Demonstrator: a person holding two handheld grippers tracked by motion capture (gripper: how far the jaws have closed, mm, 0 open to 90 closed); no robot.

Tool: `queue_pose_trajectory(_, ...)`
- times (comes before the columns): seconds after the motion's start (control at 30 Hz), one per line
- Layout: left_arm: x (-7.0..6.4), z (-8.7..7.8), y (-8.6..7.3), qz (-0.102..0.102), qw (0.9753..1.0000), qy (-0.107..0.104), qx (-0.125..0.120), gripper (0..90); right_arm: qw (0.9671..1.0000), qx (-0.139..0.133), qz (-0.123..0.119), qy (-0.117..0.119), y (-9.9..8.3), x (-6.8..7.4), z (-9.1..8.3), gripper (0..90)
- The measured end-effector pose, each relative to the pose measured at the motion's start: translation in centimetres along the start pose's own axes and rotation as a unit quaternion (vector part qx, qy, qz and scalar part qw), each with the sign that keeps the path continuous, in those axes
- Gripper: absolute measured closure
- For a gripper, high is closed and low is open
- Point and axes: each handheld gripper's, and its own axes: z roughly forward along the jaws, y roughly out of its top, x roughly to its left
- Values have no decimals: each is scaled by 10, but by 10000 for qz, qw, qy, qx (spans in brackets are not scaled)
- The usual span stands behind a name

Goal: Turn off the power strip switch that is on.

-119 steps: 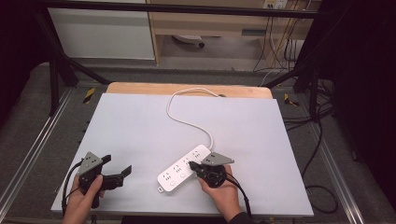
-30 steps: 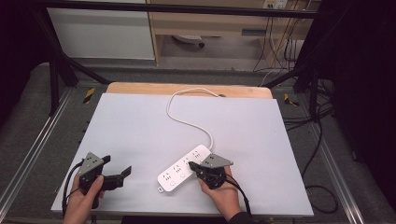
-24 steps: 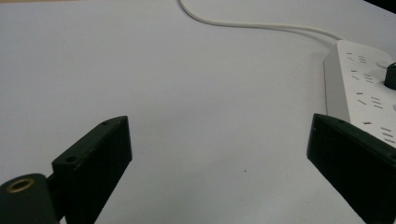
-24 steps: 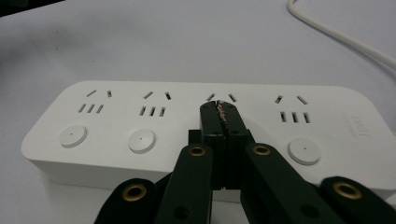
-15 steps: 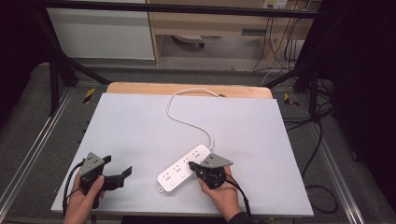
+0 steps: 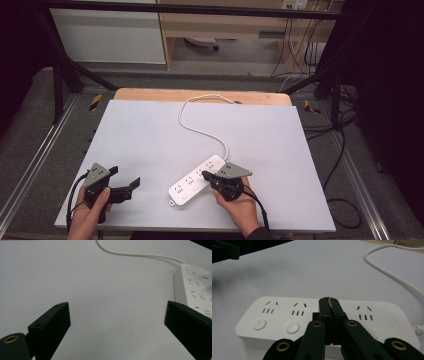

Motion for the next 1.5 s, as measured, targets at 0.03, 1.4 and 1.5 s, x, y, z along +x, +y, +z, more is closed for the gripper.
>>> queue_pose_trajectory(0.03,0,0,0,0,10000,-3,-2,63,10000,-16,13,-4,1,-1,-1,880)
queue_pose_trajectory(1.4,-1,0,0,5,10000,-61,-20,62,9963,-290,659,-478,20,-39,-24,38)
queue_pose_trajectory(1.5,-2,0,0,22,10000,-63,-21,62,9959,-369,637,-532,19,-46,-30,29)
